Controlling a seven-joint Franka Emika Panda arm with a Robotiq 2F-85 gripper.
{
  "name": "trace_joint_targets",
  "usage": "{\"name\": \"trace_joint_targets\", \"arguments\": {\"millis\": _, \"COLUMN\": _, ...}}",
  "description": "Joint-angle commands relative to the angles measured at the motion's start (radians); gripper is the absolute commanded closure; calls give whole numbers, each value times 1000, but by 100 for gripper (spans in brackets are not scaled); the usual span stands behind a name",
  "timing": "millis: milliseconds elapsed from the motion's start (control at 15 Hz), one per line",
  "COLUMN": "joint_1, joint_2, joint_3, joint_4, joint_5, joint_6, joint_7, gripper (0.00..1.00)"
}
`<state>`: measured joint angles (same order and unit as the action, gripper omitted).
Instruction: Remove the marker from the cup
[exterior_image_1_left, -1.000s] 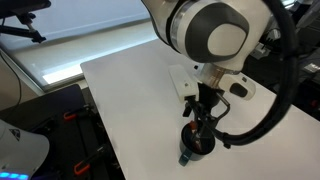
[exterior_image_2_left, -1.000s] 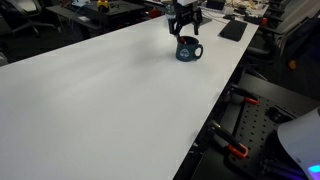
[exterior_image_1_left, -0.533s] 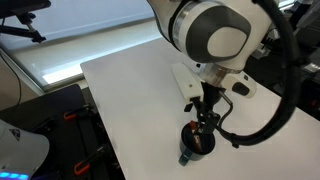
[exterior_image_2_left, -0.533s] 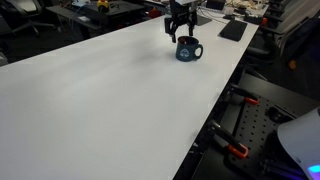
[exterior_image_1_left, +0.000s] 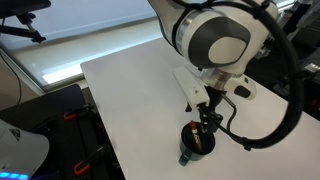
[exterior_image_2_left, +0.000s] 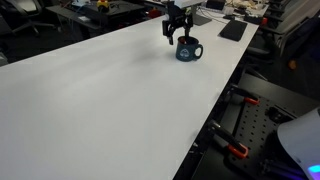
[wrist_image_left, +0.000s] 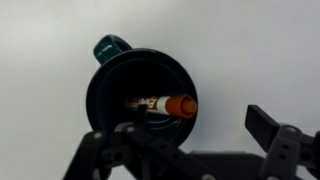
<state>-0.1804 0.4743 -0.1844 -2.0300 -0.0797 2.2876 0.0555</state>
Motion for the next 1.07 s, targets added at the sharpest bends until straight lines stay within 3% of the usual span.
{"name": "trace_joint_targets", "arguments": {"millis": 0, "joint_1": -7, "joint_2": 16, "joint_3": 6, "joint_4": 19, "joint_5": 9, "joint_6": -2, "joint_7": -23, "gripper": 0}}
{"name": "trace_joint_targets", "arguments": {"millis": 467, "joint_1": -17, "joint_2": 51, "joint_3": 15, "joint_4": 57, "joint_5": 15, "joint_6": -1, "joint_7": -40, "gripper": 0}}
{"name": "trace_joint_targets", "arguments": {"millis": 1000, "joint_1": -3, "joint_2": -57, "joint_3": -29, "joint_4": -4, "joint_5": -33, "joint_6": -4, "joint_7": -3, "gripper": 0}}
